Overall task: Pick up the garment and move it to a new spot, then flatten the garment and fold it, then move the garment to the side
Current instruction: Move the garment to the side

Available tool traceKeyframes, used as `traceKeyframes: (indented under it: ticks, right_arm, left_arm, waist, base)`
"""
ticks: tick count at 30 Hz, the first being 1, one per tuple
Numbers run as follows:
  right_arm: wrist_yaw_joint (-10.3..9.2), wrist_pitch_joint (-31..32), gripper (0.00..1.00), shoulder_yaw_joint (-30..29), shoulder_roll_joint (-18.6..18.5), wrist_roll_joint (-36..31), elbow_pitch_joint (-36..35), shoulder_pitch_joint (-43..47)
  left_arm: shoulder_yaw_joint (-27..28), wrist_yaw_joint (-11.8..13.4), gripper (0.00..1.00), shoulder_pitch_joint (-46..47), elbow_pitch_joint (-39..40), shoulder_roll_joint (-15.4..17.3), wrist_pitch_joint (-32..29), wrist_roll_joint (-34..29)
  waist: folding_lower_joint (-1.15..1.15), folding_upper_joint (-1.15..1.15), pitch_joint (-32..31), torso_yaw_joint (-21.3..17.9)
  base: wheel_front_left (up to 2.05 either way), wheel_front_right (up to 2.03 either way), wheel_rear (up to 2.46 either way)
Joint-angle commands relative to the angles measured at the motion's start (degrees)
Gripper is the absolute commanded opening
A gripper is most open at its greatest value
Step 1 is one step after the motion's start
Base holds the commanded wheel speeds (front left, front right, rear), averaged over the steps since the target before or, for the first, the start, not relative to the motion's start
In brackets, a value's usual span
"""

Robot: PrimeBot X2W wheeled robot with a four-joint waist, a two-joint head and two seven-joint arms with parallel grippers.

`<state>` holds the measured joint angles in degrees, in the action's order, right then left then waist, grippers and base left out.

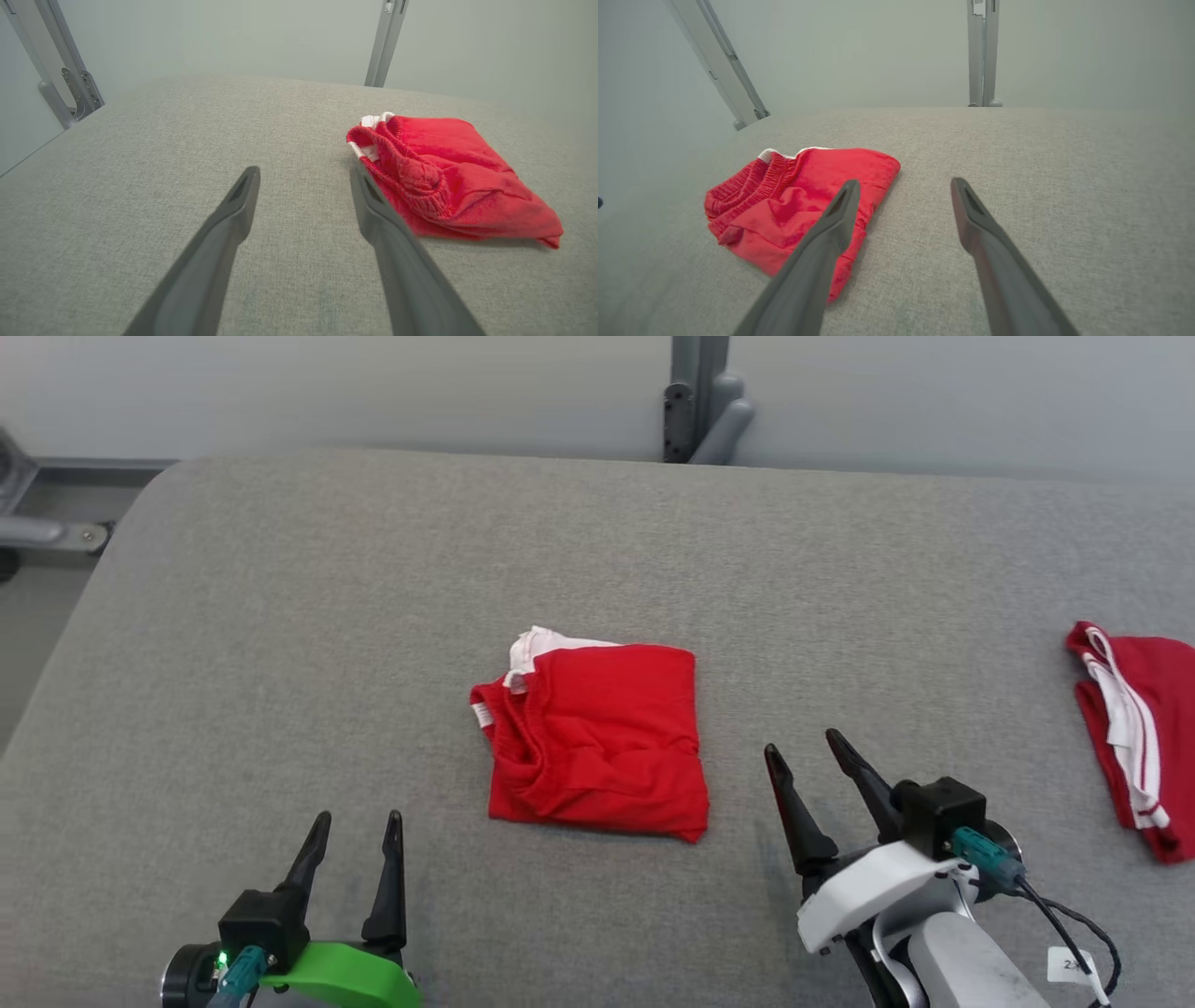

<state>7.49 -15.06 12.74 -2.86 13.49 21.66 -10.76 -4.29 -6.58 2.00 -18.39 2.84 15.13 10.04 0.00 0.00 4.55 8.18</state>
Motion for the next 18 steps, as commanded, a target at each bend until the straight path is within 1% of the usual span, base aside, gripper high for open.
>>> traceKeyframes:
  ticks: [1,2,3,4,6,10,11,13,14,18]
  right_arm:
    - [-0.02,-0.11,1.00,0.36,-0.19,0.34,1.53,-1.17]
    - [-0.02,-0.12,1.00,0.78,-0.25,0.72,2.58,-2.30]
    - [-0.02,-0.12,1.00,0.78,-0.25,0.72,2.58,-2.30]
    - [-0.02,-0.11,1.00,0.69,-0.25,1.34,3.87,-3.18]
    - [-0.02,-0.11,1.00,0.69,-0.21,2.17,6.91,-5.03]
    - [-0.02,-0.11,1.00,0.39,-0.21,4.64,14.26,-8.49]
    - [-0.02,-0.12,1.00,0.31,-0.21,5.66,15.46,-9.56]
    - [-0.02,-0.12,1.00,0.00,-0.24,5.67,18.64,-11.19]
    - [-0.02,-0.11,1.00,-0.29,-0.24,6.26,21.06,-12.74]
    - [-0.04,0.05,1.00,-1.54,-0.24,6.76,27.24,-15.43]
  left_arm:
    - [-0.54,-0.24,1.00,0.69,-0.15,0.16,-0.05,0.23]
    - [-0.87,-0.32,1.00,0.75,-0.24,0.12,-0.05,0.24]
    - [-0.87,-0.32,1.00,0.75,-0.24,0.12,-0.05,0.24]
    - [-1.28,-0.39,1.00,0.84,-0.34,0.12,-0.05,0.13]
    - [-1.70,-0.33,1.00,1.02,-0.33,0.15,-0.05,0.18]
    - [-1.89,-0.43,1.00,1.10,-0.07,0.12,-0.06,0.35]
    - [-1.93,-0.39,1.00,1.24,0.02,0.11,-0.06,0.40]
    - [-1.99,-0.44,1.00,1.54,0.08,0.11,-0.06,0.78]
    - [-2.23,-0.46,1.00,1.76,0.15,0.09,-0.05,1.15]
    - [-2.34,-0.20,1.00,2.47,0.18,0.10,-0.05,1.68]
  waist:
    - [0.00,0.00,3.83,7.06]
    - [0.00,0.00,4.06,8.18]
    - [0.00,0.00,4.06,8.18]
    - [0.00,0.00,4.32,9.36]
    - [0.00,0.00,4.85,11.33]
    - [0.00,0.00,5.82,13.97]
    - [0.00,0.00,6.12,14.41]
    - [0.00,0.00,6.71,15.04]
    - [0.00,0.00,7.32,15.45]
    - [0.00,0.00,8.16,15.67]
  base:
    - [0.00,0.00,0.00]
    - [0.00,0.00,0.00]
    - [0.00,0.00,0.00]
    - [0.00,0.00,0.00]
    - [0.00,0.00,0.00]
    - [0.00,0.00,0.00]
    - [0.00,0.00,0.00]
    - [0.00,0.00,0.00]
    - [0.00,0.00,0.00]
    - [0.00,0.00,0.00]
